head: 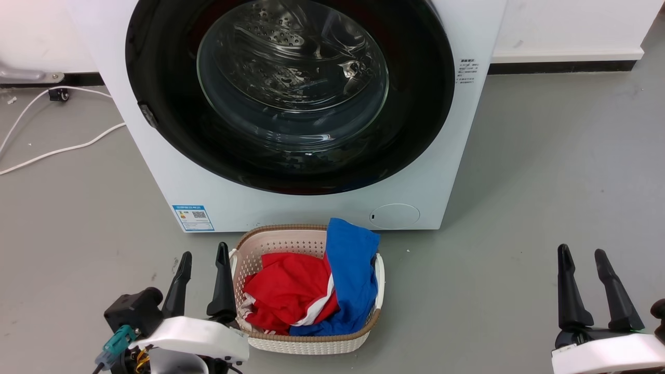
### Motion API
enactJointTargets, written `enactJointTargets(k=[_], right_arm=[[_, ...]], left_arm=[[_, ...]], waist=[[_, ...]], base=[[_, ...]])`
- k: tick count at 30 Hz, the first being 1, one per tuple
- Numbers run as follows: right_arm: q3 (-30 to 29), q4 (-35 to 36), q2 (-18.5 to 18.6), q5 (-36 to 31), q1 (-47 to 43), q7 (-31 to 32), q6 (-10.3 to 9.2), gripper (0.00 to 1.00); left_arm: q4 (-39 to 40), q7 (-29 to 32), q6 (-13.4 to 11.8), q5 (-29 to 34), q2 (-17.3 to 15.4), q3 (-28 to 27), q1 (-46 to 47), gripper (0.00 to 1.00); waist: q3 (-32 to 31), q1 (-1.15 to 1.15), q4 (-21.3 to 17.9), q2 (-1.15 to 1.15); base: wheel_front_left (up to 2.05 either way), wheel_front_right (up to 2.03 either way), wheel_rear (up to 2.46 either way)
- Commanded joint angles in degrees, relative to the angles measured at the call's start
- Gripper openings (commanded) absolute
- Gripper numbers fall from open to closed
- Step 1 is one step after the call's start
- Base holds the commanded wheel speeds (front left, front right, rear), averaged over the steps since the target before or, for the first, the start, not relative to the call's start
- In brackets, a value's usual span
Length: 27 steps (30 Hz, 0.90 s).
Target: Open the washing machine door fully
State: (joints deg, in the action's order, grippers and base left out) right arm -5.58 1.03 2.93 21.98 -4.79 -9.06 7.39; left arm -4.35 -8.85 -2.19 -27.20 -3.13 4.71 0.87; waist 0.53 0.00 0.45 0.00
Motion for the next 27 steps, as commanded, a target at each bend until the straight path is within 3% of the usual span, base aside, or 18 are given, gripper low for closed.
enactJointTargets(k=[1,27], right_arm=[[-0.10,1.01,0.04,-1.56,-0.12,-0.53,0.11,1.00],[-0.82,2.99,-0.03,-12.59,-2.62,-3.80,0.14,1.00]], left_arm=[[0.74,-0.64,0.09,1.39,-0.21,0.20,-0.10,1.00],[0.38,-3.99,1.50,12.74,0.24,1.07,-1.65,1.00]], waist=[[0.00,0.00,0.03,0.00],[-0.24,0.00,0.23,0.00]], base=[[0.00,0.00,0.00],[0.00,0.00,0.00]])
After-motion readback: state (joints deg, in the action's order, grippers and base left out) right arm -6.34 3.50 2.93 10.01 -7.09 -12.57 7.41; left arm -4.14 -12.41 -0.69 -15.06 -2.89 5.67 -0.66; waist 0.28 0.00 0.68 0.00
